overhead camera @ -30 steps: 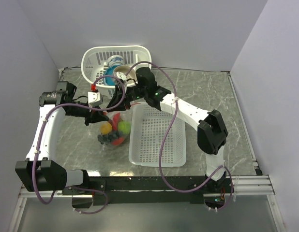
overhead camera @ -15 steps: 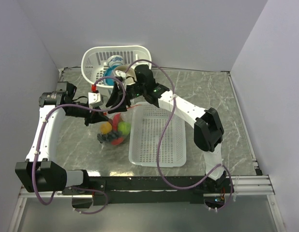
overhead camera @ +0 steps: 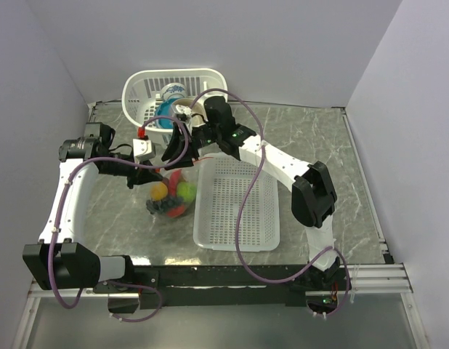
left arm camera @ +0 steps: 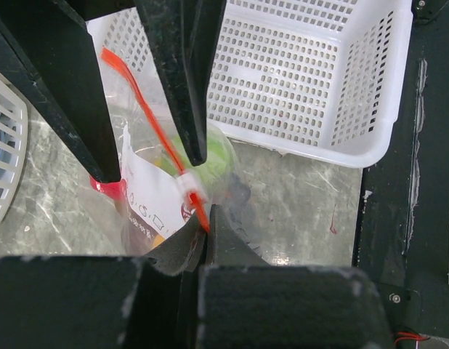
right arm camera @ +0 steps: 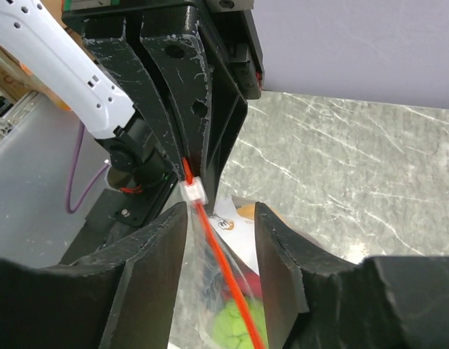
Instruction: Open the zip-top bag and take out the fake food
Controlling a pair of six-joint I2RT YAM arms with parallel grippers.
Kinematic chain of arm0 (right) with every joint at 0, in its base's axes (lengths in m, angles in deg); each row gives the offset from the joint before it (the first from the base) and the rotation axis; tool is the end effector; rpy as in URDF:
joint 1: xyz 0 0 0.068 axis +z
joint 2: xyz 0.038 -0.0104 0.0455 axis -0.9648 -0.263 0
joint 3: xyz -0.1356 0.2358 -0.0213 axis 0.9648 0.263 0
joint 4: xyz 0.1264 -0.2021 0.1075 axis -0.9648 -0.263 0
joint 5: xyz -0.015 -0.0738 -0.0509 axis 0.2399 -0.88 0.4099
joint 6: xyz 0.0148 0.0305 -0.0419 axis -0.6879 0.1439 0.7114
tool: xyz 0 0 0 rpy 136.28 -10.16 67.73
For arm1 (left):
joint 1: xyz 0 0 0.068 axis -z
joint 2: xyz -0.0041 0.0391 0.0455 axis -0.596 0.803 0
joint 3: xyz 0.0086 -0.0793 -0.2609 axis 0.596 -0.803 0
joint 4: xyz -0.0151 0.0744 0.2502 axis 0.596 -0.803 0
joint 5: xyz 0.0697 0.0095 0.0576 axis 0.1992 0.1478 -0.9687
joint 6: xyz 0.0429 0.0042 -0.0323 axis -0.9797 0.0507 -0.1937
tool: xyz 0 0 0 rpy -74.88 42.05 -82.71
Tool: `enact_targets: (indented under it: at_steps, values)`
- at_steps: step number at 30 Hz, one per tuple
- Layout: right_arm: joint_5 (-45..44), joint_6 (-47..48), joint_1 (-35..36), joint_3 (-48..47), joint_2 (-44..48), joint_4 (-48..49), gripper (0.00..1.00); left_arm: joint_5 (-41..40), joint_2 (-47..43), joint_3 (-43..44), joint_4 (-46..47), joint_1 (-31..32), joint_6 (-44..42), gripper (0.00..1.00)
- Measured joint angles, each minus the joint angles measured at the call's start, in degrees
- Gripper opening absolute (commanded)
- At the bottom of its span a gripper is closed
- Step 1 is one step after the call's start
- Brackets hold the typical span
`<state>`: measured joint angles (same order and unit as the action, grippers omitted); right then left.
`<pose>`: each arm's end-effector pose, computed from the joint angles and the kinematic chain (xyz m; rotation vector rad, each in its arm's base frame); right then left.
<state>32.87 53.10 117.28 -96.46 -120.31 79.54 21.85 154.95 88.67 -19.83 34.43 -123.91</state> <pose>0.3239 0.3430 0.3425 -1.5282 1.1168 1.5597 0.2179 -0.0229 0.3512 1.3421 1.7045 -0.8327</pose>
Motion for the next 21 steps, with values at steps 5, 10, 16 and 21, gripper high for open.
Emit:
enact_targets:
  at_steps: [5, 10, 16, 21]
  values:
    - [0.0, -0.2, 0.0, 0.0, 0.0, 0.0, 0.54, 0.0, 0.0, -0.2, 0.6, 0.0, 0.0, 0.02]
    - [0.0, -0.4, 0.3, 0.0, 0.0, 0.0, 0.61, 0.0, 0.0, -0.2, 1.1, 0.0, 0.3, 0.02]
    - [0.0, -0.3, 0.9, 0.0, 0.0, 0.0, 0.52, 0.0, 0.0, -0.3, 1.4, 0.0, 1.1, 0.02]
    - [0.0, -0.3, 1.2, 0.0, 0.0, -0.3, 0.30, 0.0, 0.0, -1.1, 1.9, 0.0, 1.3, 0.02]
